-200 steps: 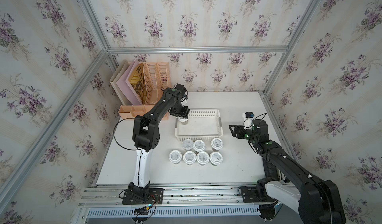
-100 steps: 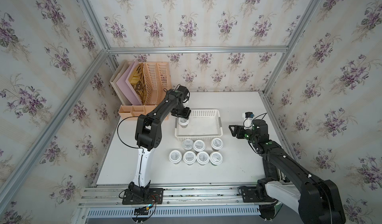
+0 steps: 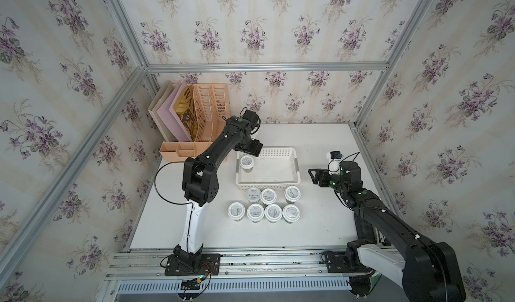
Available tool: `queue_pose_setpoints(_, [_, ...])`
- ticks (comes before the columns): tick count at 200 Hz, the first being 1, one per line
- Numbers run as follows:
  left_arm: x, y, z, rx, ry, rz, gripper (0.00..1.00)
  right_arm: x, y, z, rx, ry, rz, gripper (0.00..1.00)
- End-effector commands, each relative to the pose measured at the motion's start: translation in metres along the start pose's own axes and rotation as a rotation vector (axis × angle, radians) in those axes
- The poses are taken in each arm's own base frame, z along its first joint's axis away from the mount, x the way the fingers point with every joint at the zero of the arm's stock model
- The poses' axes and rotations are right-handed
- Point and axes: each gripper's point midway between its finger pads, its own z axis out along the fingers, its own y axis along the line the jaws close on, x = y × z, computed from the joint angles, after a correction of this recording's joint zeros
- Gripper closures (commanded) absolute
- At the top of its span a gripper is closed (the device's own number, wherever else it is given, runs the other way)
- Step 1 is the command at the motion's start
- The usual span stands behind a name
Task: Put the yogurt in the basket
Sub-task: Place the yogurt in the basket.
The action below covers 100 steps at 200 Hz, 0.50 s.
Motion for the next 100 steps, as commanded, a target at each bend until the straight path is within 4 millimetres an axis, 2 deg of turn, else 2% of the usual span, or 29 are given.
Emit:
queue_pose_setpoints(1, [0.006, -0.002, -0.022, -0.027, -0.016, 0.016, 0.16, -0.008, 0.004, -0.001, -0.013, -0.023, -0.010, 0.21])
queue_pose_setpoints(19, [0.016, -0.006, -0.041, -0.038, -0.024, 0.024, 0.18, -0.008, 0.004, -0.001, -0.012, -0.024, -0.010, 0.21])
queue_pose_setpoints(44, [0.039, -0.009, -0.065, -0.067, -0.028, 0.040, 0.21, -0.008, 0.004, -0.001, -0.016, -0.023, -0.010, 0.21])
queue_pose_setpoints(100, [0.116, -0.013, -0.079, -0.067, 0.016, 0.029, 0.22, -0.008, 0.006, -0.003, -0.024, -0.027, -0.011, 0.21])
